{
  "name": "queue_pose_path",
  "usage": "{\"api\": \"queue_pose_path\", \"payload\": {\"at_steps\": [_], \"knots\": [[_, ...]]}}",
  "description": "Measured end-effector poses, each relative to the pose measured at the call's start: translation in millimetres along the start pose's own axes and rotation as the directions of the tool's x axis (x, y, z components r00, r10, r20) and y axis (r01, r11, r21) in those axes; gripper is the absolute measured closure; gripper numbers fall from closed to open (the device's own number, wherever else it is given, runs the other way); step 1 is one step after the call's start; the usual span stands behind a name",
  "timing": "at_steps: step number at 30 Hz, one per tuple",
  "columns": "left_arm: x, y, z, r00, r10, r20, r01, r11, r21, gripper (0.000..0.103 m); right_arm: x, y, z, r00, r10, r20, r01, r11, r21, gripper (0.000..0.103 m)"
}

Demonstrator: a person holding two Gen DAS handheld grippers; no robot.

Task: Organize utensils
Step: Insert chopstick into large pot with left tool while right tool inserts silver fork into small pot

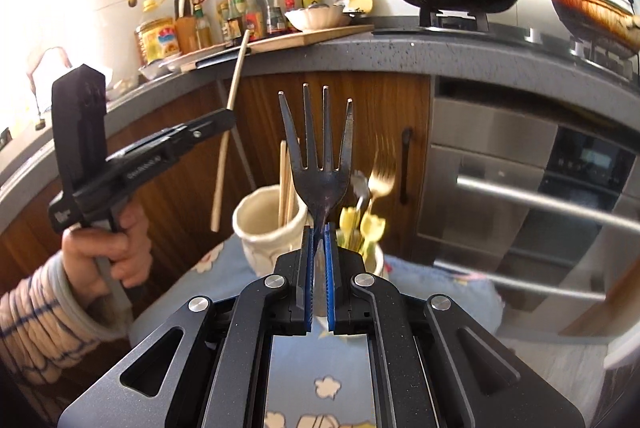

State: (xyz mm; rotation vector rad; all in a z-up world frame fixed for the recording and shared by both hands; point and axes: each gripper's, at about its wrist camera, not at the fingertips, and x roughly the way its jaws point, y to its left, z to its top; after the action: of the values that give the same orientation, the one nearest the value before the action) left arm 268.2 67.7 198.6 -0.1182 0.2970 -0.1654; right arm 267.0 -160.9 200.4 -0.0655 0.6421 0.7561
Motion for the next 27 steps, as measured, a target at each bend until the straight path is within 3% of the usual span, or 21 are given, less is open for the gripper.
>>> {"api": "queue_pose_path", "payload": {"at_steps": [9, 18, 27], "knots": [[27, -1, -10, 0.996, 0.057, 0.066, -0.057, 0.998, -0.008, 0.097, 32, -6, 20, 1.0, -0.029, -0.006, 0.029, 1.0, 0.0, 0.097], [40, 2, -56, 0.996, 0.083, -0.022, -0.083, 0.996, 0.011, 0.097, 74, -5, -3, 0.993, -0.048, -0.112, 0.047, 0.999, -0.013, 0.097], [44, 1, -71, 0.991, 0.086, -0.104, -0.082, 0.996, 0.039, 0.097, 101, -8, -20, 0.98, -0.043, -0.195, 0.046, 0.999, 0.011, 0.097]]}}
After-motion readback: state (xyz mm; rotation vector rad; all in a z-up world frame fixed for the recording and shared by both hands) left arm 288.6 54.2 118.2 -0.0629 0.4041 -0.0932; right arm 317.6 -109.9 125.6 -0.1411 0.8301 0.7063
